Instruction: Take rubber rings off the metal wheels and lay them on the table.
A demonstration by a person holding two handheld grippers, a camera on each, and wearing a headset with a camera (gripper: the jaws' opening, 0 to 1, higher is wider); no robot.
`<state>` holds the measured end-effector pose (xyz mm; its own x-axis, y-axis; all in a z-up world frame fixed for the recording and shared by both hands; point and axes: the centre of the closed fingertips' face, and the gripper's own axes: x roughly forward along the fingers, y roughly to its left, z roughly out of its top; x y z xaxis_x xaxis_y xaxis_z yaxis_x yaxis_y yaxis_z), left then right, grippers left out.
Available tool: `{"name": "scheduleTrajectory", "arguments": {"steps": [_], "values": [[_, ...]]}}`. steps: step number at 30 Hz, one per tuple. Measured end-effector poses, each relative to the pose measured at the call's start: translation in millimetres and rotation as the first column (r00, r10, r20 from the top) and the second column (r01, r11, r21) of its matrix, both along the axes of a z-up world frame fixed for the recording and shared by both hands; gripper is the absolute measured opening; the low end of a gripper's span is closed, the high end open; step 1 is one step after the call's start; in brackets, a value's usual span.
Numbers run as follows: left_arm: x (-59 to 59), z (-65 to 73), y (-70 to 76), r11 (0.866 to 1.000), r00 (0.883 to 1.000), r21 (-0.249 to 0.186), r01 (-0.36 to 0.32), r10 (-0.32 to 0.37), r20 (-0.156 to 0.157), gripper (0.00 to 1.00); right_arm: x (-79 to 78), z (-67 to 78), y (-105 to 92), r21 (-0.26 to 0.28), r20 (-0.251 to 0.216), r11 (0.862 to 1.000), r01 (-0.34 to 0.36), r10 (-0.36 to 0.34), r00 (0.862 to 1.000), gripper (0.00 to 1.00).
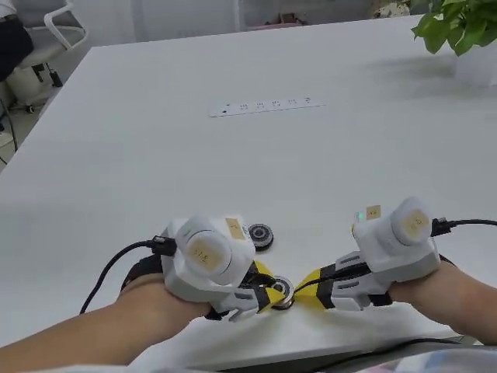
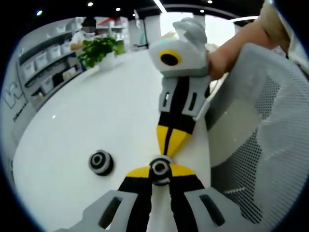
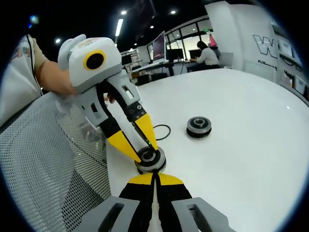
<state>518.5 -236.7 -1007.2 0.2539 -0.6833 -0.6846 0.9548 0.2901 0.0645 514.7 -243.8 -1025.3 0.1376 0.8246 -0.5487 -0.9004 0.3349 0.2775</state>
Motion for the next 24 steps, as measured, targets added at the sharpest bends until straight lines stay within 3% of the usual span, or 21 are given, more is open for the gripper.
{"name": "scheduleTrajectory", "arguments": {"steps": [1,14,24], "values": [[0.0,0.0,0.0,1.0,1.0,0.0,0.0,0.0,0.001,0.13,1.4,2.4,1.5,0.027,-0.019,0.999,0.018,-0.017,1.0,0.0],[0.7,0.3,1.1,1.0,1.0,0.004,-0.002,0.002,0.008,0.13,5.9,8.7,-4.1,0.102,-0.127,0.987,0.121,-0.108,0.986,0.0],[0.4,0.2,1.0,1.0,1.0,0.012,-0.003,0.002,0.009,0.13,9.4,14.6,-2.5,0.143,-0.164,0.977,0.16,-0.136,0.977,0.0]]}}
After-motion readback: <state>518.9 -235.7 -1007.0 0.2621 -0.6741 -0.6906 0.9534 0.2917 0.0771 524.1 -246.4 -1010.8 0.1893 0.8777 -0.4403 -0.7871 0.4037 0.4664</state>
